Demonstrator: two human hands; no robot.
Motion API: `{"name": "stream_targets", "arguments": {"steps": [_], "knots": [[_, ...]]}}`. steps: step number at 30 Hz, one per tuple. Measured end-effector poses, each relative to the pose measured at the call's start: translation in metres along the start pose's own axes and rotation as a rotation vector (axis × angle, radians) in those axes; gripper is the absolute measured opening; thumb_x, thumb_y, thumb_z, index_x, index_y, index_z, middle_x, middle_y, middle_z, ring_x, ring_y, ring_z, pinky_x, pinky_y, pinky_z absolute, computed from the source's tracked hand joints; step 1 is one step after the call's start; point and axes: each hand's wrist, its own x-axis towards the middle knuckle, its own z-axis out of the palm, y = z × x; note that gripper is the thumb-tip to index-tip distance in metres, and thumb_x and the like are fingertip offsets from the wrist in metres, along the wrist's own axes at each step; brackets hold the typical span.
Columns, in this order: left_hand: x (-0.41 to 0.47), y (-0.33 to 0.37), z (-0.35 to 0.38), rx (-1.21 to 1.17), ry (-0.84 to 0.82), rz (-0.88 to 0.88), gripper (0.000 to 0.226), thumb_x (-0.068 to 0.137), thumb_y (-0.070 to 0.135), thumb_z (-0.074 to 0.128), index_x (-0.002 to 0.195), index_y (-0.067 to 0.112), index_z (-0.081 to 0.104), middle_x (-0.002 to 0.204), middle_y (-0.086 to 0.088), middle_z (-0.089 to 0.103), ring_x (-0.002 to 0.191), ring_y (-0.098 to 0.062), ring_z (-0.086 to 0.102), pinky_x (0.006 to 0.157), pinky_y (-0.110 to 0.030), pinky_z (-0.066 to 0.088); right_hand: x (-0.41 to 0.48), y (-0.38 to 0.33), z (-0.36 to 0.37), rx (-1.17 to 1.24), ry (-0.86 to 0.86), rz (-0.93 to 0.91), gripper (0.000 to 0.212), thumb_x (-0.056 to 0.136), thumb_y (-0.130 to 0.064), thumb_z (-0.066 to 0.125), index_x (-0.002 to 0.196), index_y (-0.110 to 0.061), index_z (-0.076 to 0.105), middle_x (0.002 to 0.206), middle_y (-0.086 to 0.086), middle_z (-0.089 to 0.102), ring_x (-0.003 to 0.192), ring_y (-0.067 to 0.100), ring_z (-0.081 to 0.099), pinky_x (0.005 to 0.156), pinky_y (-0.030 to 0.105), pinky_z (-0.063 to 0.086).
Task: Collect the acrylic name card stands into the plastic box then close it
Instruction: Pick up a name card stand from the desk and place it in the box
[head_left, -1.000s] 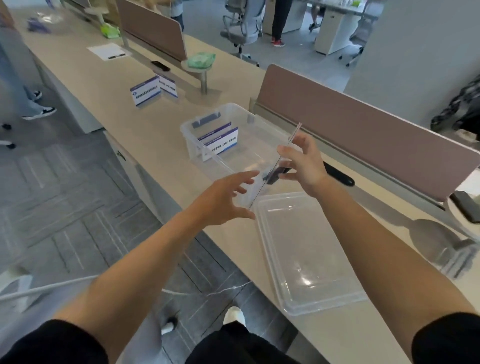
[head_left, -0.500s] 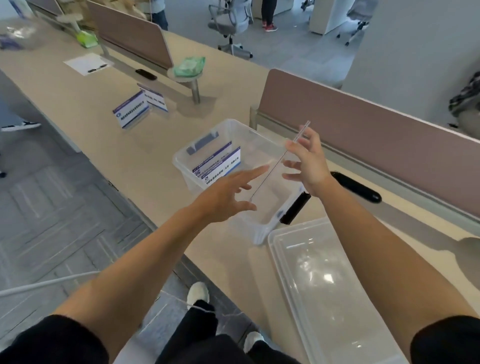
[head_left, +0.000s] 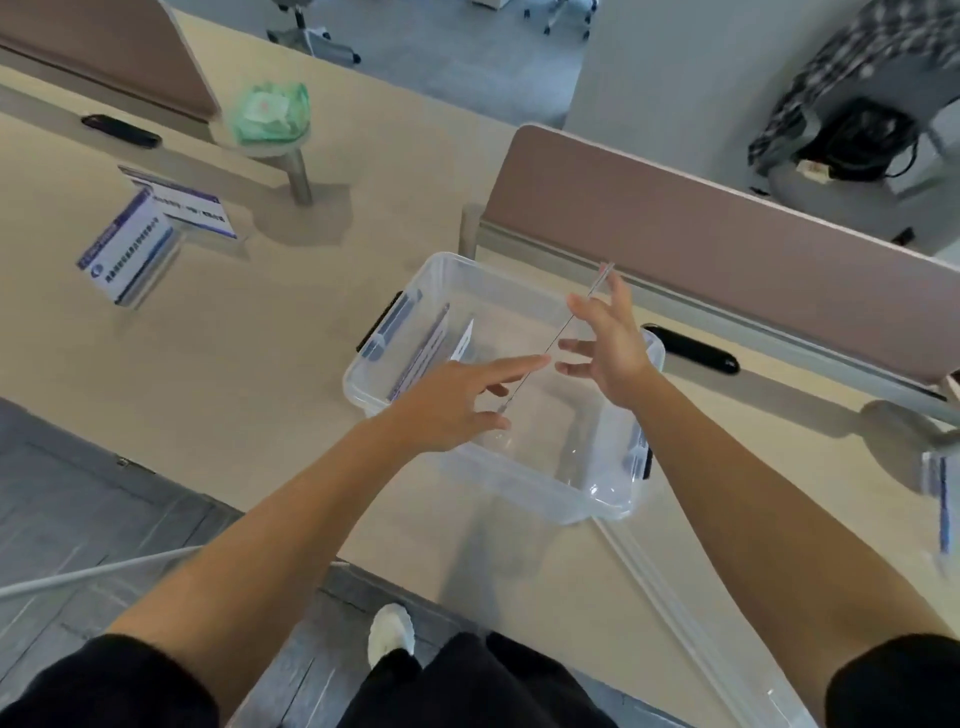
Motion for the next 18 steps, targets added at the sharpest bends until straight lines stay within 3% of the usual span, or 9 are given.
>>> {"name": "stream_targets", "arguments": {"steps": [3, 7, 10, 13, 18], "knots": [[0.004, -0.010, -0.006, -0.019, -0.021, 0.048, 0.070, 0.085, 0.018, 0.073, 0.133, 0.056, 0.041, 0.102, 0.061, 0.041, 0.093, 0.021, 0.050, 0.086, -0.005, 0.036, 0.003, 0.001, 0.007, 0.014, 0.044, 0.017, 0.079, 0.087, -0.041, 0.068, 0.149, -0.052, 0.021, 0.140, -0.006, 0.045, 0.112, 0.040, 0.057, 0.091, 0.057, 0.054], [0.016, -0.014, -0.011, -0.023, -0.072, 0.067, 0.068, 0.085, 0.022, 0.074, 0.134, 0.055, 0.042, 0.108, 0.060, 0.038, 0.097, 0.017, 0.051, 0.087, -0.012, 0.039, 0.011, 0.003, 0.004, 0.051, 0.097, 0.034, 0.075, 0.083, -0.042, 0.071, 0.146, -0.049, 0.031, 0.130, -0.009, 0.053, 0.109, 0.041, 0.059, 0.089, 0.057, 0.055], [0.027, -0.011, -0.014, -0.050, -0.119, 0.049, 0.077, 0.079, 0.033, 0.079, 0.137, 0.059, 0.034, 0.126, 0.042, 0.047, 0.106, 0.007, 0.055, 0.092, -0.018, 0.043, 0.021, 0.011, -0.007, 0.089, 0.096, 0.031, 0.064, 0.085, -0.039, 0.070, 0.138, -0.051, 0.036, 0.120, -0.014, 0.056, 0.110, 0.041, 0.060, 0.093, 0.060, 0.052], [0.035, -0.020, -0.017, -0.180, -0.115, -0.010, 0.084, 0.072, 0.042, 0.083, 0.138, 0.057, 0.034, 0.135, 0.021, 0.054, 0.114, 0.000, 0.056, 0.099, -0.022, 0.046, 0.033, 0.023, -0.013, 0.084, 0.088, 0.017, 0.077, 0.074, -0.044, 0.071, 0.141, -0.049, 0.035, 0.135, -0.011, 0.049, 0.107, 0.033, 0.060, 0.091, 0.055, 0.053], [0.039, -0.053, -0.027, -0.034, -0.097, -0.043, 0.071, 0.076, 0.043, 0.080, 0.138, 0.033, 0.047, 0.135, 0.022, 0.050, 0.121, 0.009, 0.046, 0.107, -0.027, 0.040, 0.055, 0.057, 0.001, 0.041, 0.040, 0.042, 0.086, 0.072, -0.047, 0.076, 0.146, -0.051, 0.034, 0.154, -0.005, 0.034, 0.116, 0.033, 0.058, 0.089, 0.052, 0.054]]}}
